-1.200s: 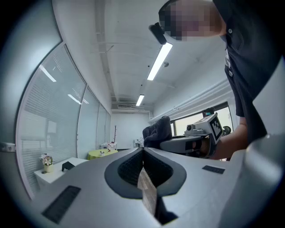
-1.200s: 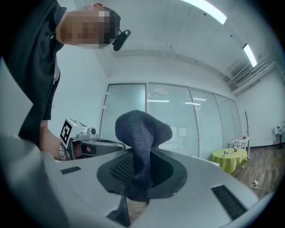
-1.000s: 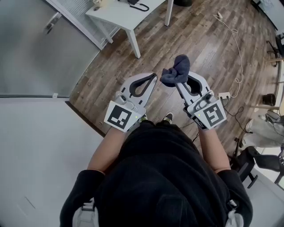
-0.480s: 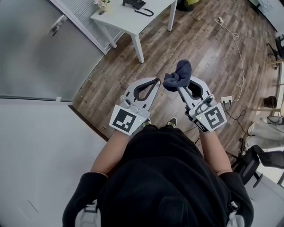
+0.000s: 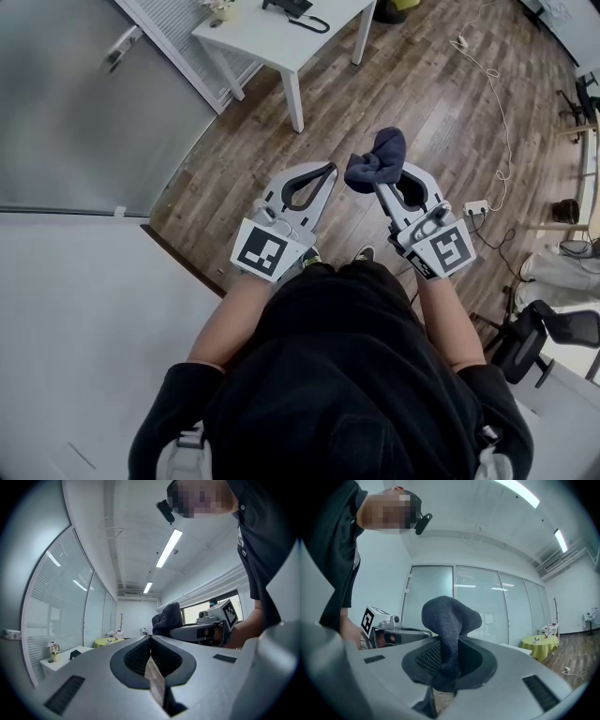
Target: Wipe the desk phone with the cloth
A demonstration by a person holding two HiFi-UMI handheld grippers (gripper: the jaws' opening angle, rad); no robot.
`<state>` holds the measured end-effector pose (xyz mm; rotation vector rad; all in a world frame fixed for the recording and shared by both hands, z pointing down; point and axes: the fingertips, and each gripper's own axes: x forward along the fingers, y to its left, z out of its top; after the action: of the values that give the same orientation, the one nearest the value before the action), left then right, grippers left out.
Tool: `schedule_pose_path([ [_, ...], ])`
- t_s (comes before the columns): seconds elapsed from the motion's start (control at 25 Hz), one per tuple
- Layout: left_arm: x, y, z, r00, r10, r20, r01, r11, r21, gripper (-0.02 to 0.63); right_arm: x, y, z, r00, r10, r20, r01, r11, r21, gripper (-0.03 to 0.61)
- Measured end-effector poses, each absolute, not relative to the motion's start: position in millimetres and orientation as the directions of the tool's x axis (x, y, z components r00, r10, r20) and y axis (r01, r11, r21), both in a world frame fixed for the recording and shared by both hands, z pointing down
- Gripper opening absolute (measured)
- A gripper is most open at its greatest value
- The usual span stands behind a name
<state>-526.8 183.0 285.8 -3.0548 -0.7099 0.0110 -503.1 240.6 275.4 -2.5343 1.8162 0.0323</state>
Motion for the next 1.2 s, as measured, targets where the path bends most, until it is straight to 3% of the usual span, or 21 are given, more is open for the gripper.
schedule_pose_path([
  [0.52,-489,185,296,0.895,0.446,-0.007,0.445,-0.894,-0.055,0.011,-465,247,290,0.319,-0.947,-0.037,-0.948,-0.319,0.0,0.077],
  [1.04,-369,200,299,0.921,0.389,0.024,0.39,-0.919,-0.051,0.011,-347,257,281,0.235,-0.969,-0.075,-0.972,-0.234,-0.029,0.078],
  [1.2,-338,209,296,0.931,0.365,0.017,0.365,-0.929,-0.064,0.011,-313,271,288,0.225,-0.974,-0.037,-0.974,-0.225,-0.004,0.078],
])
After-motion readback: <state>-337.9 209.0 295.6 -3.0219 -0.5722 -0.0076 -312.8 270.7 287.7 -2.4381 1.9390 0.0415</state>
